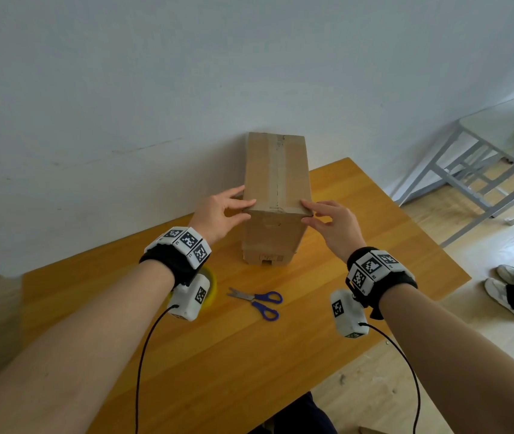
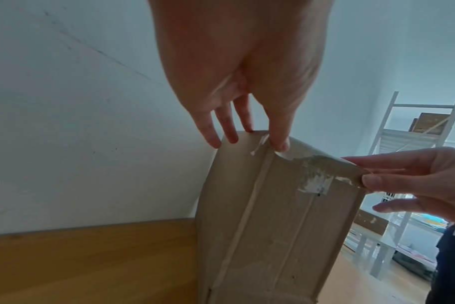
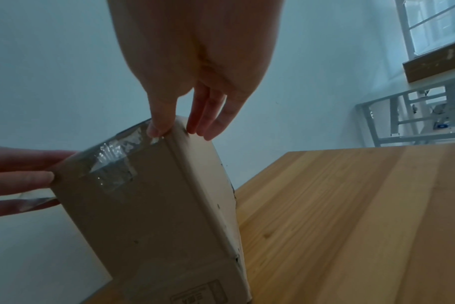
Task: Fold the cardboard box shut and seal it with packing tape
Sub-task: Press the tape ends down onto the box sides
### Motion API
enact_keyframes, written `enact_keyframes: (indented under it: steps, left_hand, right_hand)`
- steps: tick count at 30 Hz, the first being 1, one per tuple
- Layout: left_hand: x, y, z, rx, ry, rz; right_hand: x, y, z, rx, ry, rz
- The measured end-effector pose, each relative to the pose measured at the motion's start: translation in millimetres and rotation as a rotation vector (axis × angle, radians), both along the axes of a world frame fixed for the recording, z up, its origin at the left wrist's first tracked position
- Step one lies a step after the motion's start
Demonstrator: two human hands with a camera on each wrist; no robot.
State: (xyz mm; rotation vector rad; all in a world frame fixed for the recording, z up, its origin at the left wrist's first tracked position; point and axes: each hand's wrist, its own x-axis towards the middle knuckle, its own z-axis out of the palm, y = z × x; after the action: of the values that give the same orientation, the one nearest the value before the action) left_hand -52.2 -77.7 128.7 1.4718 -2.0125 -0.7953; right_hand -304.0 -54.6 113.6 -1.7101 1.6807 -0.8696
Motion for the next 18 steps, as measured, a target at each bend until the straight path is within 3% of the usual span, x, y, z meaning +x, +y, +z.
enact_keyframes:
  steps: [9, 15, 18]
  left_hand:
    - [-0.2, 11.6, -10.9, -0.045, 0.021, 0.100]
    - [9.4, 16.0, -11.9, -0.122, -0.012, 0.005]
    - [14.5, 12.5, -9.9, -0.064, 0.013, -0.033]
  right_hand:
    - [3.5, 10.9, -5.5, -0.036, 0.012, -0.070]
    - [-0.9, 13.3, -6.1, -0.135, 0.126, -0.005]
    - [-5.0, 10.6, -4.1, -0.223, 0.220, 0.049]
